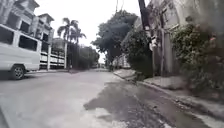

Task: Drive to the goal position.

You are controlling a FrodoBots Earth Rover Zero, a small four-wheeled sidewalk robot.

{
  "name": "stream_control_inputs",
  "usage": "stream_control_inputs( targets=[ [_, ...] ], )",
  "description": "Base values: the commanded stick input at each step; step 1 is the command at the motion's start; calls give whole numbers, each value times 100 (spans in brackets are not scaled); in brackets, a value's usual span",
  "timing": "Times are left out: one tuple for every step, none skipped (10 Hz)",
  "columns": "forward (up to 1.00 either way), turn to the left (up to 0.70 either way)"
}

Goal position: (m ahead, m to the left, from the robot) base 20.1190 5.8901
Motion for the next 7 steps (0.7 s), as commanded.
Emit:
stream_control_inputs(
  targets=[
    [70,0],
    [70,0],
    [70,0],
    [70,0],
    [70,0],
    [70,0],
    [70,0]
  ],
)
